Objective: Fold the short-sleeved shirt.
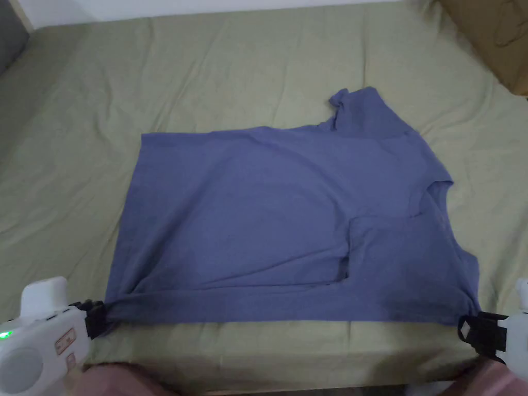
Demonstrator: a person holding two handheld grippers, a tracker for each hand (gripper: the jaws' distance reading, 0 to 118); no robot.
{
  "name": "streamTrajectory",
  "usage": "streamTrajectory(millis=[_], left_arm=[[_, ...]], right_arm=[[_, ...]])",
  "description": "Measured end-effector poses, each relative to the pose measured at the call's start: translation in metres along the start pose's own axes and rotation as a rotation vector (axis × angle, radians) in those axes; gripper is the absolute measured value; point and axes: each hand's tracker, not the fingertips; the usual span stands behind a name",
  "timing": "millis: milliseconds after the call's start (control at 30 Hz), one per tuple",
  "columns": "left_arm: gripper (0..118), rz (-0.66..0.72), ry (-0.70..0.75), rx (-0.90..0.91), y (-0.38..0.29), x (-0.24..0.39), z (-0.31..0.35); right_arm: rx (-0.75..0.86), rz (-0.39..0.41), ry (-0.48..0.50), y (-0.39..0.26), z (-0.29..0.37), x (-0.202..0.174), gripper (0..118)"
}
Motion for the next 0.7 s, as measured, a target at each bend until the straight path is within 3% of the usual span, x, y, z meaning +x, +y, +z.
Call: streamTrajectory(millis=[33, 67, 133, 167, 300, 333, 400, 500, 600, 700], left_arm=[[4, 0.005, -0.001, 0.001, 0.001, -0.001, 0.0], [4, 0.013, 0.004, 0.0, 0.003, -0.002, -0.001], [4, 0.025, 0.008, -0.001, 0.001, 0.006, 0.008], [4, 0.031, 0.008, -0.002, 0.002, 0.005, 0.008], [4, 0.028, 0.013, -0.009, 0.005, 0.008, 0.009], [4, 0.024, 0.016, -0.013, 0.006, 0.008, 0.008], [4, 0.031, 0.024, -0.027, 0.008, 0.007, 0.007], [4, 0.044, 0.021, -0.029, 0.01, 0.005, 0.01], [4, 0.033, 0.029, -0.03, 0.018, 0.007, 0.018], [4, -0.007, 0.045, -0.024, 0.03, 0.01, 0.023]], right_arm=[[0.013, 0.012, 0.006, 0.001, 0.001, -0.001, 6], [0.027, 0.029, -0.008, 0.005, 0.001, -0.002, 24], [0.032, 0.073, -0.058, 0.012, -0.005, -0.003, 87], [0.024, 0.087, -0.075, 0.017, -0.011, -0.003, 92], [-0.029, 0.096, -0.044, 0.027, -0.046, 0.007, 91], [-0.067, 0.094, -0.082, 0.026, -0.052, 0.008, 80], [-0.053, 0.09, -0.069, 0.022, -0.053, 0.008, 13], [-0.003, 0.139, -0.087, 0.025, -0.036, -0.002, 12], [0.023, 0.09, -0.056, 0.034, -0.016, -0.005, 12], [0.045, 0.112, -0.046, 0.045, 0.001, -0.011, 12]])
